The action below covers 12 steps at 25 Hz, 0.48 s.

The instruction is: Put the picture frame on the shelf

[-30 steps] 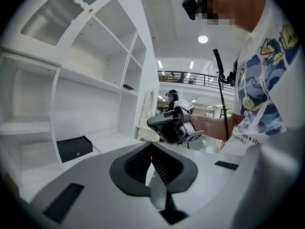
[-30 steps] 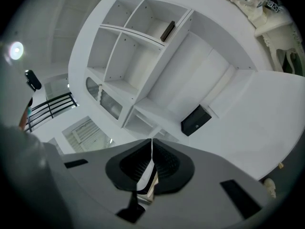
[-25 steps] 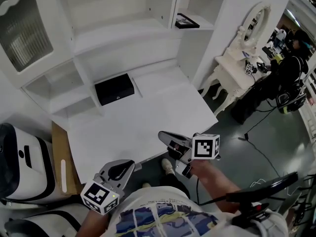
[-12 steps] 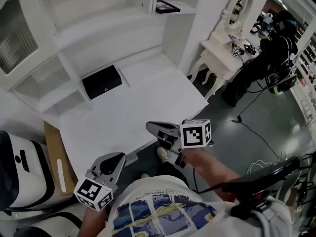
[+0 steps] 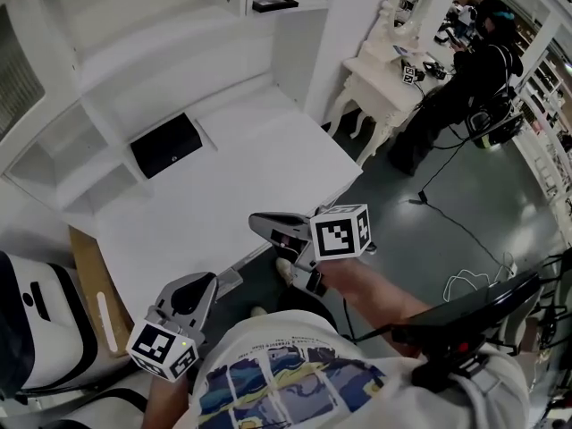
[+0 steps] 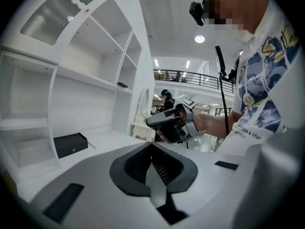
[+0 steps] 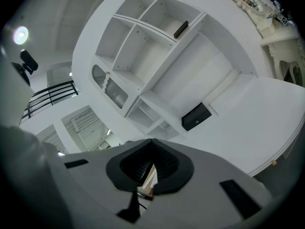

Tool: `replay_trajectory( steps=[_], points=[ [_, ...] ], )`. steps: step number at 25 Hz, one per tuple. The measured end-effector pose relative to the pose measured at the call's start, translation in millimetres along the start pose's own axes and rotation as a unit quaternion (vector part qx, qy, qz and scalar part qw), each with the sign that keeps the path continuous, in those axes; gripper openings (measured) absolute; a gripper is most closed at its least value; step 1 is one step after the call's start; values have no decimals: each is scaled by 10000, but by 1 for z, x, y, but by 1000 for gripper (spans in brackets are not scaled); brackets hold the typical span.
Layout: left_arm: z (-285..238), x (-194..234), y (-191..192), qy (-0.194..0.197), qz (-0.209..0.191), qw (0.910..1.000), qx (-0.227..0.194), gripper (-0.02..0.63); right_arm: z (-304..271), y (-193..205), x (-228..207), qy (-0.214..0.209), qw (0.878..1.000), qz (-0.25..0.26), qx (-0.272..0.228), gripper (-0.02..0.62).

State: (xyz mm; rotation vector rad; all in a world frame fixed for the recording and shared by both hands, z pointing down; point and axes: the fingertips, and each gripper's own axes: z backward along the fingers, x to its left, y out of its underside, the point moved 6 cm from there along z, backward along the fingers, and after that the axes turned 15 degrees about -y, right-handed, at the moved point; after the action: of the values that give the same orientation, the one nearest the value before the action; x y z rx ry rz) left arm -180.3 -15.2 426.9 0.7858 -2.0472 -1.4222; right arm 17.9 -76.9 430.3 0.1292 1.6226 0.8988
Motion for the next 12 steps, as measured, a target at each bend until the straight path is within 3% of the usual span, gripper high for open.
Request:
replay_trajectory(
  steps=[12],
  points=[
    [-9, -4, -1, 27, 0, 10000, 52, 14, 5, -4, -2, 2, 9999, 113, 59, 25]
  ],
)
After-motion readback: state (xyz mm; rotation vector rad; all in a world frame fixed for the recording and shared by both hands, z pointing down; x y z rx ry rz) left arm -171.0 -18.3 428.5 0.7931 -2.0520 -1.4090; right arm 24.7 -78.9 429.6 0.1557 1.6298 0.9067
